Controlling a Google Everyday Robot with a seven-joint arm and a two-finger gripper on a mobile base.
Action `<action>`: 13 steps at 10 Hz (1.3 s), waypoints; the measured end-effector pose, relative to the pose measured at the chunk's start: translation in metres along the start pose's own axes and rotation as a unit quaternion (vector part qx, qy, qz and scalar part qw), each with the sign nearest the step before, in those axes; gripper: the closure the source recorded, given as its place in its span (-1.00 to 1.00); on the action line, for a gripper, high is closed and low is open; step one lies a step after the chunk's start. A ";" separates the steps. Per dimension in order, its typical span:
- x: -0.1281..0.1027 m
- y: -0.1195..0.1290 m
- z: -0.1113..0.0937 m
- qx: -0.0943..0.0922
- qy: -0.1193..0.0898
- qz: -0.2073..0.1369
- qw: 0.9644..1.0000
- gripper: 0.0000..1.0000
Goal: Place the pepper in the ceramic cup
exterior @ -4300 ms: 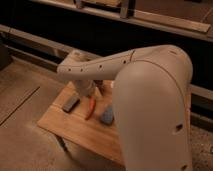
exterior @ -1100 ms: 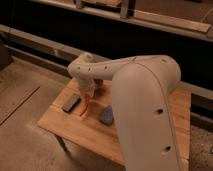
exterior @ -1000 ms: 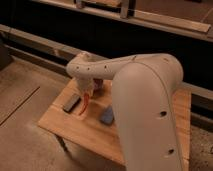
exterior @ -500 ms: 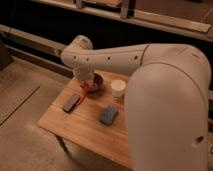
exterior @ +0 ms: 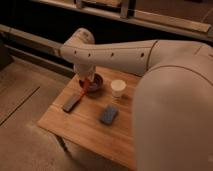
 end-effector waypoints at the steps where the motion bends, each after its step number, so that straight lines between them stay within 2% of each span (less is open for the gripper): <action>1: 0.000 0.000 0.001 0.001 0.001 0.001 1.000 1.00; 3: -0.009 -0.004 0.005 0.003 0.005 0.013 1.000 1.00; 6: -0.054 -0.039 0.013 0.017 0.007 0.063 0.998 1.00; 8: -0.085 -0.066 0.007 0.018 -0.016 0.081 0.996 1.00; 9: -0.101 -0.082 0.000 0.019 -0.035 0.086 0.995 1.00; 11: -0.113 -0.112 -0.009 0.029 -0.055 0.095 0.994 1.00; 13: -0.112 -0.145 -0.011 0.051 -0.060 0.102 0.992 1.00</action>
